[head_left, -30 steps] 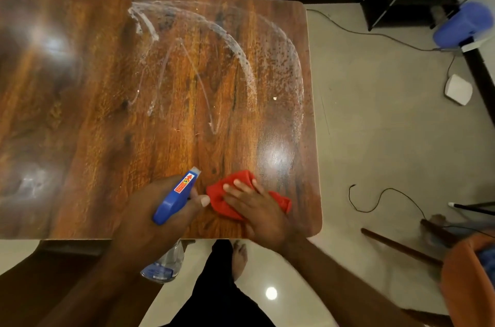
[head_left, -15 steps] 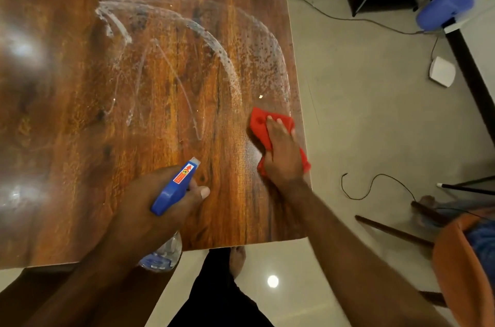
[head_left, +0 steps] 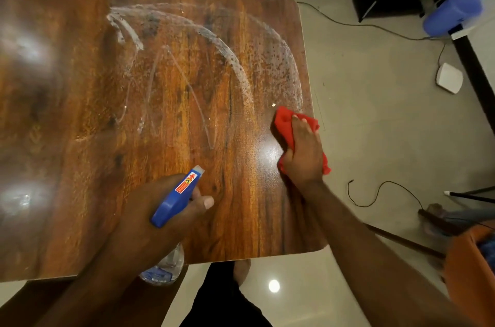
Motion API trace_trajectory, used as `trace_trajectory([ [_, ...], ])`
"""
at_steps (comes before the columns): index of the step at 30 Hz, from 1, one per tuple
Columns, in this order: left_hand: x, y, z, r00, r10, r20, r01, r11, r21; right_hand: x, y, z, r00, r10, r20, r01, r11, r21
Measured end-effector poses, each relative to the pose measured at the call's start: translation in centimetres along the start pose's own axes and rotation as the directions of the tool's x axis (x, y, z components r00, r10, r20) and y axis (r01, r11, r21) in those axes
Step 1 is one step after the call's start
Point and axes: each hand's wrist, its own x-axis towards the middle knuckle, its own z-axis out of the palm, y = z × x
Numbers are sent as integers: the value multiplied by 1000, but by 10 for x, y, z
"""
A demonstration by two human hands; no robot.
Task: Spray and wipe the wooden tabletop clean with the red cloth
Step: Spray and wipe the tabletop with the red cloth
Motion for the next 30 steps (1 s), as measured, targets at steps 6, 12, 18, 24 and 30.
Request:
trace_trajectory([
  [6,-1,-6,-22,999,-34,18,34,999,5,57,-67,40,993,-119,24,121,987,-108],
  [12,-8,10,-44,991,-119,-61,110,984,-141,25,-67,32,998,-34,59,34,999,12],
  [18,-11,3,-64,968,-139,-207,89,969,-230,-83,-75,45,977,-107,186,116,992,-40],
  [24,-18,-16,-88,965,-91,-246,56,988,-146,-23,-97,69,648,-630,428,663,743,89],
  [30,-22,-29,-99,947,-79,-310,38,990,-137,117,-120,59,939,-303,163,308,951,-8],
])
